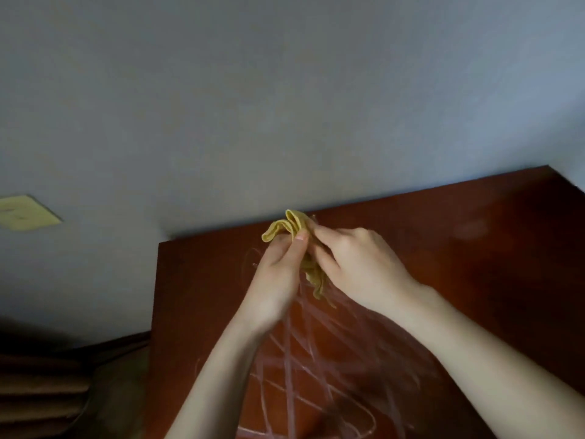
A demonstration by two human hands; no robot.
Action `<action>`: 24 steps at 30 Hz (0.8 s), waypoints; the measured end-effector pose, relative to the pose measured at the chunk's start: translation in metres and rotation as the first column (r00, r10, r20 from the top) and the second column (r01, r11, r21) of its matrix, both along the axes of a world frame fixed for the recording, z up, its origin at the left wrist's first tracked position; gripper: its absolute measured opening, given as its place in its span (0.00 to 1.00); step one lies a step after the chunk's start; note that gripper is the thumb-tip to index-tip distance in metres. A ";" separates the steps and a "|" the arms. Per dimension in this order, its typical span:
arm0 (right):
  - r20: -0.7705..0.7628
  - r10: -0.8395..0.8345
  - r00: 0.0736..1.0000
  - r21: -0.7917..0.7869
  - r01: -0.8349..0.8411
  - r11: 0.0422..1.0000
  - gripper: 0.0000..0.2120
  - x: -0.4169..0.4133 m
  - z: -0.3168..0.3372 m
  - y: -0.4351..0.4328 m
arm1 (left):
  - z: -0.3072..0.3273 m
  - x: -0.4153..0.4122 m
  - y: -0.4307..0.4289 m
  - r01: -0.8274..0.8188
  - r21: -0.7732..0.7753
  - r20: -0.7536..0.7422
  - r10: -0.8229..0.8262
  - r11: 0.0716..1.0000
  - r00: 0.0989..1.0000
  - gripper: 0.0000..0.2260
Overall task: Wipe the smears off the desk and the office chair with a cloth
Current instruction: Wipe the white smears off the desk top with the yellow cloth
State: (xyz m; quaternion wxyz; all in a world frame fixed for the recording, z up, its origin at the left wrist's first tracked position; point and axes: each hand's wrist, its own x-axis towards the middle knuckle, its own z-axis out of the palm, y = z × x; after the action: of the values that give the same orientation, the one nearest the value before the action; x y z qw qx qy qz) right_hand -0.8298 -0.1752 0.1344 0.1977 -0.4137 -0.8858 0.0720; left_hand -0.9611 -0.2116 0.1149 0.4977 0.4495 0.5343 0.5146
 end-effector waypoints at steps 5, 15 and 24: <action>-0.220 -0.099 0.971 -0.269 0.037 0.962 0.13 0.003 -0.003 0.014 | -0.010 -0.007 0.012 0.044 -0.005 -0.021 -0.044 0.999 0.999 0.14; -0.623 -0.716 0.314 -0.782 -0.264 0.565 0.11 0.067 0.003 0.060 | -0.031 0.000 0.032 -0.107 -0.223 0.132 0.139 0.969 0.981 0.16; -0.516 -0.826 0.227 -0.687 -0.686 0.240 0.19 0.121 0.004 0.088 | -0.044 0.035 0.031 -0.095 -0.494 -0.285 -0.058 0.864 0.957 0.14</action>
State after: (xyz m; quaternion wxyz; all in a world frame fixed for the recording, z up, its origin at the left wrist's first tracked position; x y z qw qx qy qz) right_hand -0.7087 -0.0876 0.1380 0.3956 -0.3421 -0.2370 0.8187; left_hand -0.9257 -0.1810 0.0708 0.5085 0.3695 0.7214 0.2908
